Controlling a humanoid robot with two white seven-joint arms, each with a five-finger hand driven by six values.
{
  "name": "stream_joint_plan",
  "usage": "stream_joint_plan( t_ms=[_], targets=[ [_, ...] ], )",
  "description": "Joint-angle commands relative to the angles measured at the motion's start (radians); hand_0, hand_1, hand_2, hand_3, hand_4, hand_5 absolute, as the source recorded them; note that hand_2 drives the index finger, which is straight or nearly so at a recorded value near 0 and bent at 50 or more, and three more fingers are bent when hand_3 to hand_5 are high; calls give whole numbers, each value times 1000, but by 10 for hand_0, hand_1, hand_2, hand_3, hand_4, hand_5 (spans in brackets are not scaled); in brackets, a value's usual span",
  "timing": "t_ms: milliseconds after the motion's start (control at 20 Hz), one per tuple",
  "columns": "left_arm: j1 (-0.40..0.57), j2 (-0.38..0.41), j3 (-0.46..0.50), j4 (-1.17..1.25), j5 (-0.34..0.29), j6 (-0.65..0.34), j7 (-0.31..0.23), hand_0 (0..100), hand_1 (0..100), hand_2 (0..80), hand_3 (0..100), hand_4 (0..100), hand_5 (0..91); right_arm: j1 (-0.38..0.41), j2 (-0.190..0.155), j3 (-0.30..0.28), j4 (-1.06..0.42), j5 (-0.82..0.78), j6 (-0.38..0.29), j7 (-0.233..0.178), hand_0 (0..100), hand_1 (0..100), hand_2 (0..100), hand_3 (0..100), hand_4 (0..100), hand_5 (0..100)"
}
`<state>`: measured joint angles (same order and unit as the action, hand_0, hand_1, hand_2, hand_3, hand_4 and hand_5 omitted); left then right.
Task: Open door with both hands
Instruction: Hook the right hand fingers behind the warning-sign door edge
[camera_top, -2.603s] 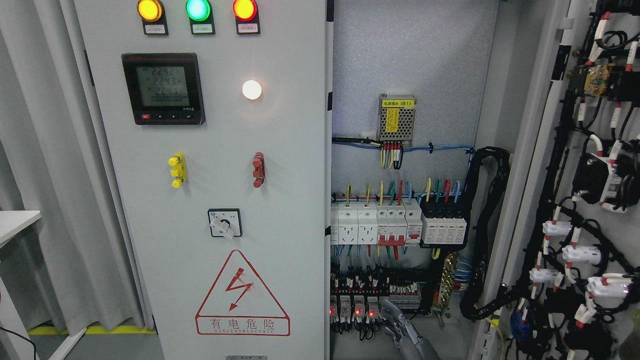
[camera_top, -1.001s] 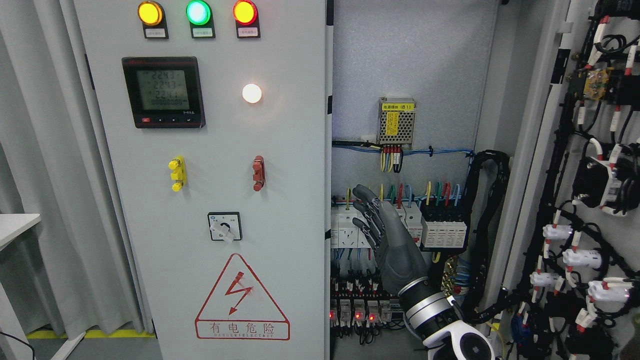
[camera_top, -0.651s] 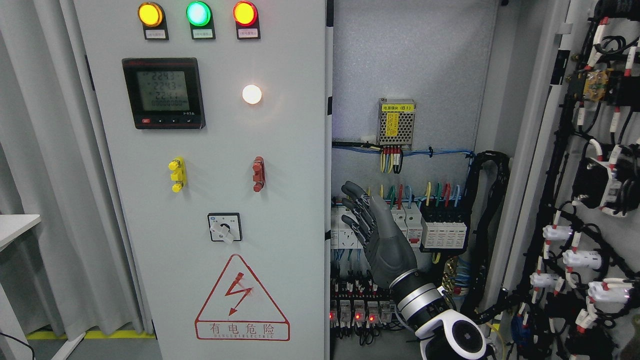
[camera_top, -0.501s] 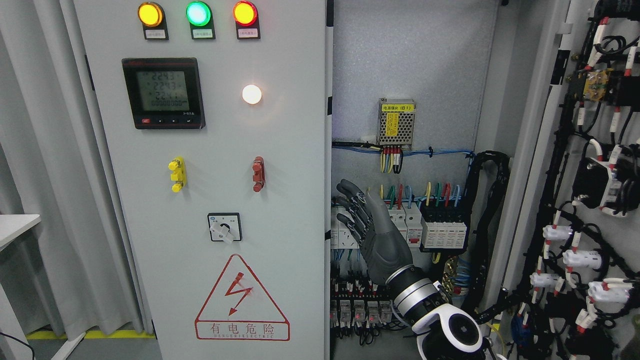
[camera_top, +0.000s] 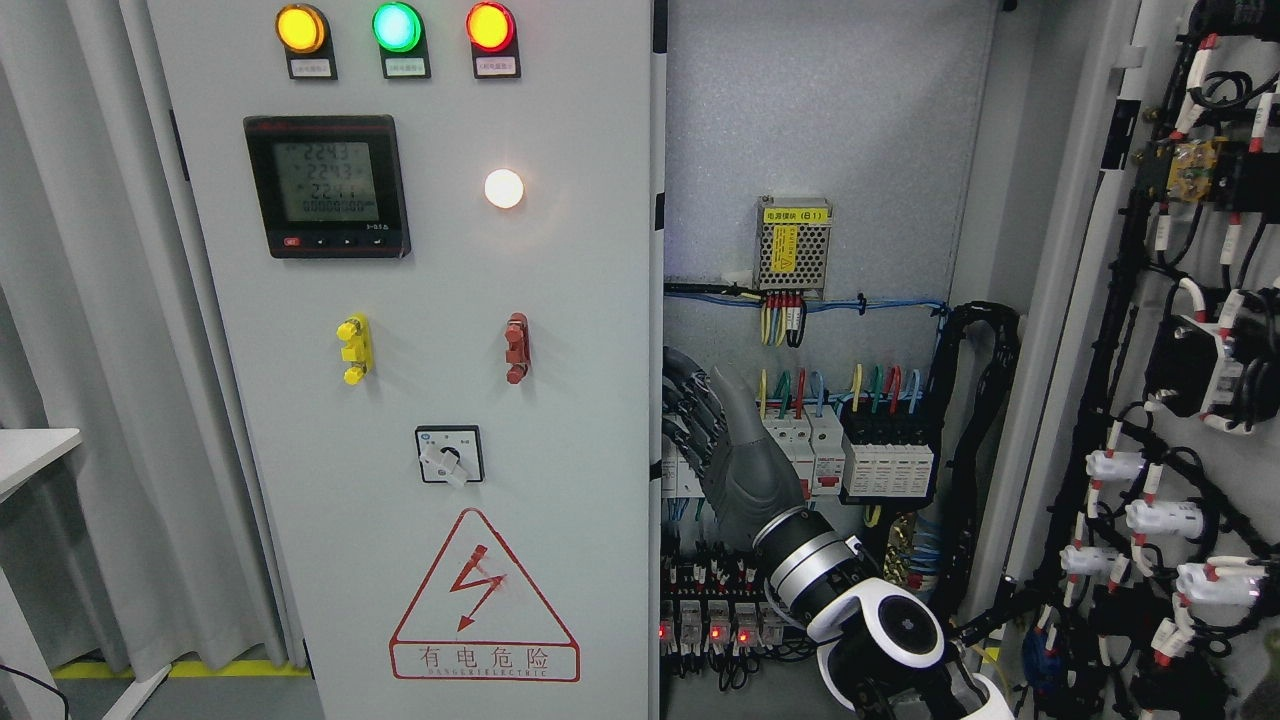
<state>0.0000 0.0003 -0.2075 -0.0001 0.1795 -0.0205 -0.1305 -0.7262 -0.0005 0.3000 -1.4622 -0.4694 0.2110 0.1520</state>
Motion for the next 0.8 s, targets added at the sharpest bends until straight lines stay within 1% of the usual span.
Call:
stream_joint_plan(
  t_ms=[0,250,300,350,400,551,701,751],
  targets=[
    [-12,26,0,-18,0,1,0,288,0,27,28,34,0,-32,0,13,74,-25,5,41,218,0,0,0,0,0],
    [-12,26,0,-18,0,1,0,288,0,27,28,34,0,-32,0,1,75,-28,5,54,218,0,0,0,0,0],
    [-12,26,0,-18,0,1,0,288,0,27,28,34,0,-32,0,1,75,-29,5,63,218,0,0,0,0,0],
    [-12,26,0,-18,0,1,0,288,0,27,28,34,0,-32,0,-5,75,-41,5,76,218,0,0,0,0,0],
    [-12,26,0,-18,0,2,0,288,0,27,28,33,0,-32,0,-15,75,-66,5,81,218,0,0,0,0,0],
    [-12,26,0,-18,0,2,0,288,0,27,28,34,0,-33,0,-24,77,-104,7,86,218,0,0,0,0,0],
    [-12,26,2,-18,0,1,0,288,0,27,28,34,0,-33,0,-25,74,-104,5,127,218,0,0,0,0,0],
    [-12,26,0,-18,0,2,0,288,0,27,29,34,0,-33,0,-25,74,-104,5,130,218,0,0,0,0,0]
  ],
)
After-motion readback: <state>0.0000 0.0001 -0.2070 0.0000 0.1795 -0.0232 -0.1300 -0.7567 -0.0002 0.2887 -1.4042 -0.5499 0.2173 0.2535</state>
